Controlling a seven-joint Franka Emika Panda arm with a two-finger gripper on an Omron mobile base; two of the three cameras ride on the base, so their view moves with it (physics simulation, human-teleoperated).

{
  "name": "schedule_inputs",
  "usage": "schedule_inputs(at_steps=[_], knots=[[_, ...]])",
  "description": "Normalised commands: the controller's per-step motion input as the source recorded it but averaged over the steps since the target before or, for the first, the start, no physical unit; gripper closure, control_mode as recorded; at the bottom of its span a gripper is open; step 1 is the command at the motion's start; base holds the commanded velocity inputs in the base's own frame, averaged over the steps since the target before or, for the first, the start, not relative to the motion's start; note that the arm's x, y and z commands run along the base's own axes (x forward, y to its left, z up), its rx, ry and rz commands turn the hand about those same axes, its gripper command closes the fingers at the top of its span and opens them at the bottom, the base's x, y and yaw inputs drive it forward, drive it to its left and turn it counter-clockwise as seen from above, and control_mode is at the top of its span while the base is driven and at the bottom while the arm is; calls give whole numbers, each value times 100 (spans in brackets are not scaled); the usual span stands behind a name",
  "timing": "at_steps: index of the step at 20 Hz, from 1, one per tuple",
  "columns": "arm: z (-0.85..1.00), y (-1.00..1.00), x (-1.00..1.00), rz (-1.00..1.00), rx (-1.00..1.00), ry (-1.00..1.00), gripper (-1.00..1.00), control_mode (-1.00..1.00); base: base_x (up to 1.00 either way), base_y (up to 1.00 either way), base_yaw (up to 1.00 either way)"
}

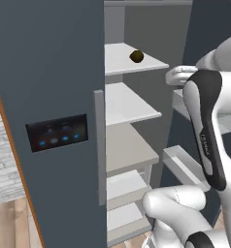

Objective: Place the cold items (avocado and tangerine) from the fridge in one tupperware on the dining counter. Place the warm items (kebab skewer and hot dog) in the stove area in another tupperware.

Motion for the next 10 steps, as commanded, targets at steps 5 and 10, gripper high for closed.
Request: schedule_inputs(at_steps=[5,10], knots=[[3,15,42,0,0,-24,-100,-100,0,0,0],[15,0,60,0,0,-4,-100,-100,0,0,0]])
